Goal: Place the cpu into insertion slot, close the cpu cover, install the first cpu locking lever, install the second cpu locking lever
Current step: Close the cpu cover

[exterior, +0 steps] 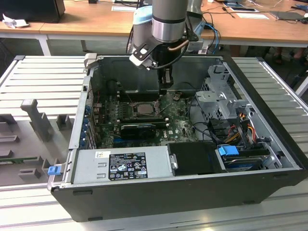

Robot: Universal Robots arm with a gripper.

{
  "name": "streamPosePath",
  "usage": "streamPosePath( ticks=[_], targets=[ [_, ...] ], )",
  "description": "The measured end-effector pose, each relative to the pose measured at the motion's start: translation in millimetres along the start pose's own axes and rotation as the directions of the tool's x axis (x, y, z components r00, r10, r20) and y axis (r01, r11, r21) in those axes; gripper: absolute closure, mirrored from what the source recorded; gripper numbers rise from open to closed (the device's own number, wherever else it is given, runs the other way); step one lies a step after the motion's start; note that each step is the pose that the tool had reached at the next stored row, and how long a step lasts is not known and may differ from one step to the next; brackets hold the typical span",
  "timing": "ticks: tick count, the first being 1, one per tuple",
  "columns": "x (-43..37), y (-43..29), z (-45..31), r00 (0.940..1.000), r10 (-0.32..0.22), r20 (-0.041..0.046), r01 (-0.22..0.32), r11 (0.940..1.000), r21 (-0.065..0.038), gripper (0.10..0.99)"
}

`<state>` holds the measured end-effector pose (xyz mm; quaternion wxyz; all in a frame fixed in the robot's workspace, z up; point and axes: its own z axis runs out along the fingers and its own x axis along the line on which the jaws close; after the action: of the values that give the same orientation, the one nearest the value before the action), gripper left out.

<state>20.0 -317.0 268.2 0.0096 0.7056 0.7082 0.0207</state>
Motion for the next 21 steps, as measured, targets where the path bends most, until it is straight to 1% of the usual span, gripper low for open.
streamPosePath(
  ticks=[1,4,12,15,16,19,20,21],
  targets=[
    [0.1,8.3,0.4,1.0,0.0,0.0,0.0,1.0,0.0,0.98],
    [0.4,21.3,1.8,1.0,-0.001,0.0,0.001,1.0,0.001,0.98],
    [0.6,34.7,11.1,0.9996,-0.028,-0.0008,0.028,0.9996,0.001,0.98],
    [0.6,34.8,17.0,0.9996,-0.029,-0.0009,0.029,0.9996,0.002,0.98],
    [0.5,34.8,19.1,0.9996,-0.03,-0.0011,0.03,0.9995,0.006,0.98],
    [0.5,34.3,19.1,0.9996,-0.03,-0.0018,0.03,0.999,0.032,0.98],
    [0.6,27.1,19.0,0.9995,-0.03,-0.0019,0.03,0.999,0.034,0.98],
    [0.6,16.4,18.6,0.9996,-0.03,-0.002,0.03,0.999,0.034,0.98]
  ],
)
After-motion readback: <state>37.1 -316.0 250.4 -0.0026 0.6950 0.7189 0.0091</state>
